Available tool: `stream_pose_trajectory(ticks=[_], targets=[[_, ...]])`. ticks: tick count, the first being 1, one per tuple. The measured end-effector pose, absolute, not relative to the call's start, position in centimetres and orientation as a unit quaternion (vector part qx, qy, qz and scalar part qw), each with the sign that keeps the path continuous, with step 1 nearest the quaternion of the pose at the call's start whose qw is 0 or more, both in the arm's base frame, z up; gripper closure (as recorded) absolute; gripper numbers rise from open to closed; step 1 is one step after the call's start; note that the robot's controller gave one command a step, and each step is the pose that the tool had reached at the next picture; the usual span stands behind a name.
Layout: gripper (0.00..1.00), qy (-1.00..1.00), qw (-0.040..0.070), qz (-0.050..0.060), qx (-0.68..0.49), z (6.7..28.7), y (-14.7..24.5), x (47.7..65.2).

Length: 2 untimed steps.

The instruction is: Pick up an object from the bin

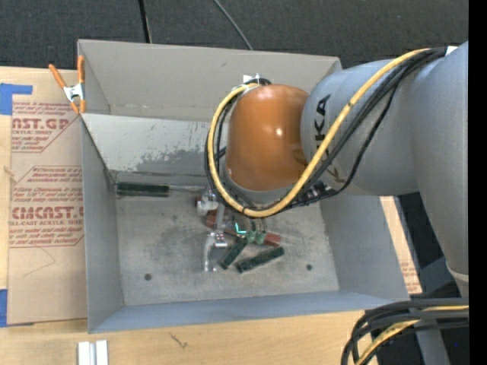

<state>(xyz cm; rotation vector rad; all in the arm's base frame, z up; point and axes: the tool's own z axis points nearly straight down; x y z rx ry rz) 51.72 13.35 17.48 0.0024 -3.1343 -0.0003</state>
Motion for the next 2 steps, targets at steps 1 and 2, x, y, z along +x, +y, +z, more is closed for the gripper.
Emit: stream_pose_trajectory(ticks=[1, 2], targets=[[0.00, -1.000, 0.000, -0.001, 0.000, 17.9, 13.3, 51.9], [0.00, -1.000, -0.001, -0.001, -0.010, 15.0, 6.9, 54.7]])
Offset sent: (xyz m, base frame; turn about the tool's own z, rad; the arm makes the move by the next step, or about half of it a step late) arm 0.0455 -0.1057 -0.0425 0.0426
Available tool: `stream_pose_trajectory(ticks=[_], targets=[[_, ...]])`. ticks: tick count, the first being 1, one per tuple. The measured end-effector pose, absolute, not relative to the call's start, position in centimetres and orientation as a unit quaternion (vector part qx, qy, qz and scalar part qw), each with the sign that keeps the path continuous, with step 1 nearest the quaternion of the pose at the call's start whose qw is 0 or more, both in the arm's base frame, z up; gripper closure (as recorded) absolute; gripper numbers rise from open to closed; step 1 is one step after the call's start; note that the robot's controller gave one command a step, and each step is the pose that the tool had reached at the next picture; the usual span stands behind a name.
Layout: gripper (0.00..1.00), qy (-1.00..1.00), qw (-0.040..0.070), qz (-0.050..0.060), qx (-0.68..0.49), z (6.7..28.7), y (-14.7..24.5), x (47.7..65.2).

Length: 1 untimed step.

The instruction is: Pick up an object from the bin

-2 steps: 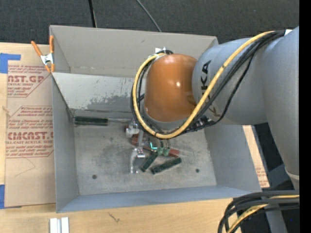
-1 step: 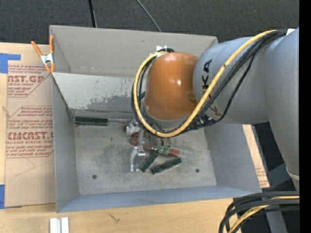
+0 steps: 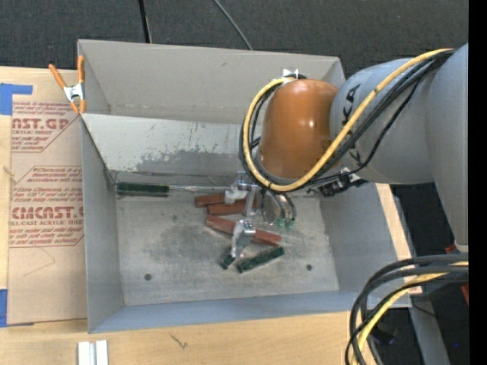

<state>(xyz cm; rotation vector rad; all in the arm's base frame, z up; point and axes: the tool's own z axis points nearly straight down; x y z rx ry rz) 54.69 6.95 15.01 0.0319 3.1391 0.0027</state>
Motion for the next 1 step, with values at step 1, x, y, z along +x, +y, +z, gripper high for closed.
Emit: stream_pose_trajectory(ticks=[1], targets=[[0.00, 0.996, 0.000, 0.000, -0.085, 13.05, 3.62, 55.19]])
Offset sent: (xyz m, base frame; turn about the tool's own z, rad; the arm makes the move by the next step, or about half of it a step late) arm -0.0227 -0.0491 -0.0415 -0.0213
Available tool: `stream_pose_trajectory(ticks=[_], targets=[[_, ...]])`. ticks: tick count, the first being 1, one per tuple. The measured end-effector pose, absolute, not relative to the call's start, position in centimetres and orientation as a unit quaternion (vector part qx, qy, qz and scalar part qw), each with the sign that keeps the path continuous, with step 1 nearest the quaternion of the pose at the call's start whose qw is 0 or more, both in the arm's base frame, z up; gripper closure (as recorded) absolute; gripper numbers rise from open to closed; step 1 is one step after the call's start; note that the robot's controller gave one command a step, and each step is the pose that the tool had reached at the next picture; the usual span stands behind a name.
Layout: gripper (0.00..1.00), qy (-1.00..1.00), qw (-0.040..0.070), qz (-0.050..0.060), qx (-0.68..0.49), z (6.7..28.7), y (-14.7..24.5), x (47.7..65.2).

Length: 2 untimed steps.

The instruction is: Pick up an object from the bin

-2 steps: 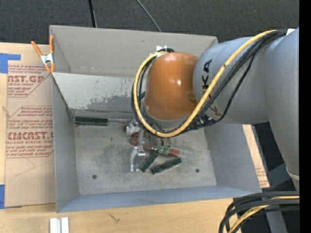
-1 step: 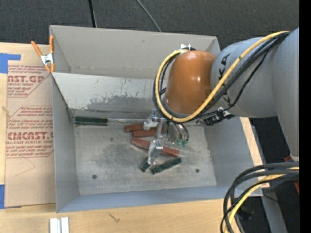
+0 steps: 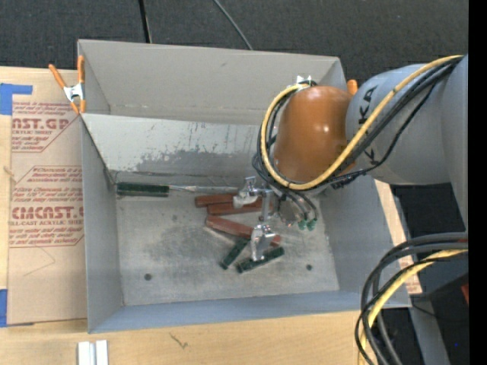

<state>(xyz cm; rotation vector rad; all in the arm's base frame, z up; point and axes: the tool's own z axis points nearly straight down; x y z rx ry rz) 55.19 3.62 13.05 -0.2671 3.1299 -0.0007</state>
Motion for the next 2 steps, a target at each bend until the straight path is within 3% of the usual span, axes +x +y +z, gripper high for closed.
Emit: stream_pose_trajectory(ticks=[1, 2], targets=[[0.00, 1.000, 0.000, 0.001, -0.030, 11.5, 2.6, 53.3], [0.00, 0.999, 0.006, 0.001, 0.034, 7.1, 1.4, 52.5]])
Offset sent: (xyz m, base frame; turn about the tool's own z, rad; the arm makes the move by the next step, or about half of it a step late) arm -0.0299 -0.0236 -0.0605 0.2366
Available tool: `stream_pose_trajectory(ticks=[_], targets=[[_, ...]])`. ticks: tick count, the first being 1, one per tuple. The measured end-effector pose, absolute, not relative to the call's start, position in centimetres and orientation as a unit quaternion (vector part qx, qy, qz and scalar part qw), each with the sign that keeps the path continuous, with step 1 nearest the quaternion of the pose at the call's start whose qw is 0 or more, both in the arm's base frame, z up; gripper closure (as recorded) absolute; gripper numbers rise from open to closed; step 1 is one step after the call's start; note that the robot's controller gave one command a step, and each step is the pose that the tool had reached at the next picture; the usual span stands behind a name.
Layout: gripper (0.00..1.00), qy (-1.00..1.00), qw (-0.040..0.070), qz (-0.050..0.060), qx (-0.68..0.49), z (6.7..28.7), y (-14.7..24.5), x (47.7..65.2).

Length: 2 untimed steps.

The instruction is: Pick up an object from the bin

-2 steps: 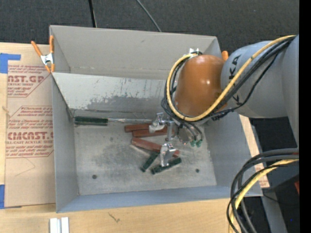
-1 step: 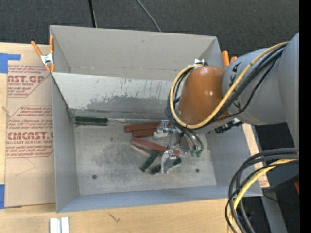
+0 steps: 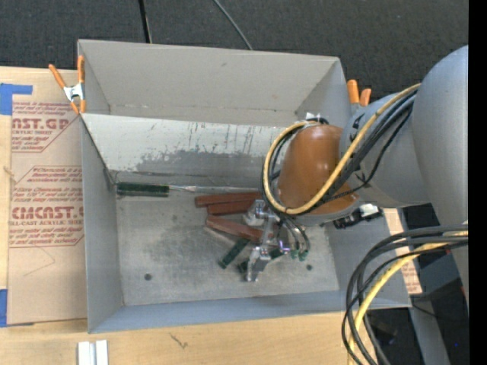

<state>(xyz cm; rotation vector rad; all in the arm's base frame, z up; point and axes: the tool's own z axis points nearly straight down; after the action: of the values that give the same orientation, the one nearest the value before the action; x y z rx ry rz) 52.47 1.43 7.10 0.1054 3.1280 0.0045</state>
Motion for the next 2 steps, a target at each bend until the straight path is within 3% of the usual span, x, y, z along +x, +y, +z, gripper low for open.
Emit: stream_pose_trajectory(ticks=[1, 2], targets=[[1.00, 0.996, 0.011, 0.001, 0.090, 7.70, 2.23, 52.35], [1.00, 0.996, 0.011, 0.001, 0.090, 7.70, 2.23, 52.35]])
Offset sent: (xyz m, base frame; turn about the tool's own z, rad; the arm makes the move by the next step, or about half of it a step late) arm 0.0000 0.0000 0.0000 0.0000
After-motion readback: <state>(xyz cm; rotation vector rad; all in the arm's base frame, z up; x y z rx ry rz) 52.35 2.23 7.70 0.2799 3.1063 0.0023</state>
